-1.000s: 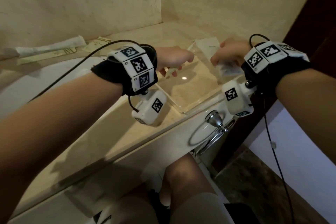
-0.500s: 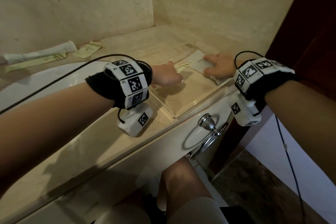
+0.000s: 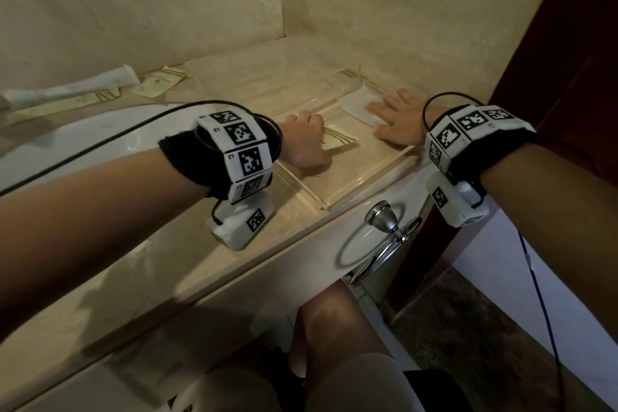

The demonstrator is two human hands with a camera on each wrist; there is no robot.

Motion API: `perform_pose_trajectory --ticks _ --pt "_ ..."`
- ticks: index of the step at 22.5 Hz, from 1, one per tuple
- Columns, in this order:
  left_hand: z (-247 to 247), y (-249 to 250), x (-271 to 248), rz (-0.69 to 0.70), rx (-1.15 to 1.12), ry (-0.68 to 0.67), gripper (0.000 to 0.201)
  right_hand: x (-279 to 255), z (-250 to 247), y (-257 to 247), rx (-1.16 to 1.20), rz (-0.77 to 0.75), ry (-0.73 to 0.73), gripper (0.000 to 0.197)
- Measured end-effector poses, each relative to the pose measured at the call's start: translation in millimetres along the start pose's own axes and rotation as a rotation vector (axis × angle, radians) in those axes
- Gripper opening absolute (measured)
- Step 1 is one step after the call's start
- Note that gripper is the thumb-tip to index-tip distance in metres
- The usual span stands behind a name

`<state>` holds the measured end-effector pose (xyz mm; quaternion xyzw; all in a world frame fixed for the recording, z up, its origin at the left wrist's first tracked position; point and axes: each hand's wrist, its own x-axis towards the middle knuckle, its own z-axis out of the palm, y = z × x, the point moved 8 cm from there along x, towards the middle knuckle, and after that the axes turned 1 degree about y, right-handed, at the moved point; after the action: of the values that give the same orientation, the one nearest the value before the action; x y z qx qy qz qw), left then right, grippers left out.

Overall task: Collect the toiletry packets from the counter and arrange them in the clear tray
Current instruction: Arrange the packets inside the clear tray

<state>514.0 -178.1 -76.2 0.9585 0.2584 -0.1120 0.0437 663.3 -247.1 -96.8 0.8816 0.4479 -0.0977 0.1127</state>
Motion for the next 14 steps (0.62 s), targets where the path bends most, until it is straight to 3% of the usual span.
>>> perform_pose_trajectory --ticks 4,8,11,14 --pt "-2 0 1 0.006 -0.040 0.021 0.069 -10 -5 -1 0.117 -0.017 0.036 0.054" --pt "5 -4 -2 0.010 -0.109 -0.077 0.093 -20 -22 9 0.706 -0.003 0.240 0.047" --pt "2 0 -4 0.083 -0.172 -0.147 0.082 -28 -28 19 0.861 0.075 0.338 0.045" --pt "3 14 -8 0.194 -0.186 -0.190 0.060 -31 -25 23 0.907 0.094 0.330 0.047"
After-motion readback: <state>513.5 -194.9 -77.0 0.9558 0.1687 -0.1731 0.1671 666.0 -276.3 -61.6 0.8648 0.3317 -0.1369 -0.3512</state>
